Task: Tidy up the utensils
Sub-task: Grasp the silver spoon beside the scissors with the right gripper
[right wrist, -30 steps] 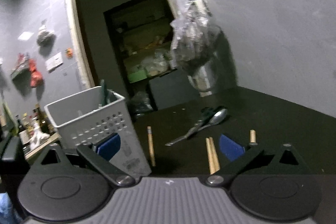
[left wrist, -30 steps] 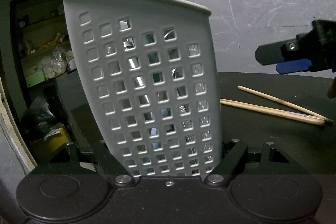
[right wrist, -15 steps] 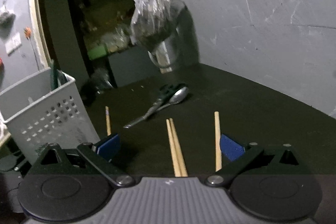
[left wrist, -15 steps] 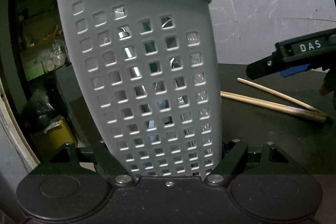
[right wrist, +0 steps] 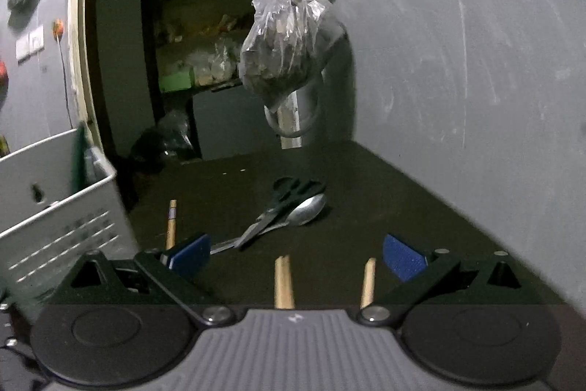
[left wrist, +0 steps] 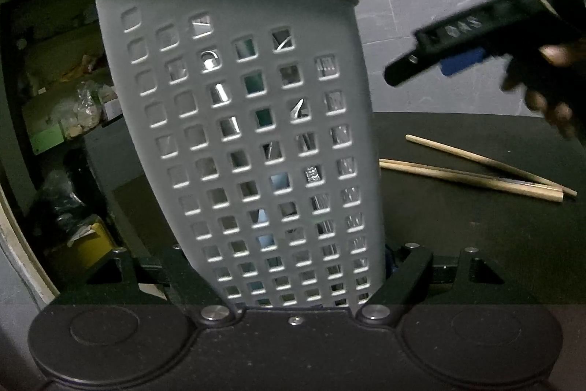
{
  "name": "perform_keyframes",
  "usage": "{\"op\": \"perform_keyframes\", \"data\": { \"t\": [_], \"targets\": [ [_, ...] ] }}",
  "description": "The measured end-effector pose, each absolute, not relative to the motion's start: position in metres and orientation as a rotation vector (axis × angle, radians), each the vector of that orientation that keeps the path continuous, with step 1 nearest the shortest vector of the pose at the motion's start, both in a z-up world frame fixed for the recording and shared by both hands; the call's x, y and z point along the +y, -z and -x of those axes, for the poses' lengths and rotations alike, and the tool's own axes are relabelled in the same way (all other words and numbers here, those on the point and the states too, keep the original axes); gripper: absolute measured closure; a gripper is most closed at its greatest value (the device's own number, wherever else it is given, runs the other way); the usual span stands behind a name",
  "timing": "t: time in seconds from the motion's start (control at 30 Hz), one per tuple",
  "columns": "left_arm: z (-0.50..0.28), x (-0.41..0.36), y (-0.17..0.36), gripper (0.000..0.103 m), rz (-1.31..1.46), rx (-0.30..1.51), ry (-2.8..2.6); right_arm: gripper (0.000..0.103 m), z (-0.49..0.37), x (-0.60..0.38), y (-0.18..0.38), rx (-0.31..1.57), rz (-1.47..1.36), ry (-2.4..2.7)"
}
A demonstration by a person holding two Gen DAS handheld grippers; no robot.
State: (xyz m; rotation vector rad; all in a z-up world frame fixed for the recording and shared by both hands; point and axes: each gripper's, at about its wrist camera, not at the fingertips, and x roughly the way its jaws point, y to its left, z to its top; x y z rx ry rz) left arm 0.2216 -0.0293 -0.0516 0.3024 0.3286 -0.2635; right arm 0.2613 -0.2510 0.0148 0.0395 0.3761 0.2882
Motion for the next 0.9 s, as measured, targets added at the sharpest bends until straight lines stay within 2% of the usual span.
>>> {"op": "perform_keyframes", "data": {
  "t": [0.27, 0.5, 0.63, 0.8, 0.9],
  "targets": [
    [-0.215, -0.033, 0.056, 0.021, -0.315, 0.311, 0.264, 0.000, -0.335, -0.247, -0.034, 0.395, -0.007, -0.315],
    [-0.213, -0.034, 0.059, 0.021, -0.312, 0.318, 0.261, 0.000, -0.426, -0.244, -0.005, 0.579, -0.181, -0.422],
    [-0.211, -0.033, 0.060, 0.021, -0.312, 0.320, 0.265, 0.000, -0.451, -0.249, 0.016, 0.620, -0.259, -0.410],
    [-0.210, -0.032, 0.060, 0.020, -0.309, 0.324, 0.269, 0.007, -0.467, -0.259, 0.035, 0.623, -0.332, -0.395],
    [-0.210, -0.031, 0.061, 0.020, -0.309, 0.325, 0.266, 0.017, -0.473, -0.258, 0.038, 0.619, -0.312, -0.408]
  ]
}}
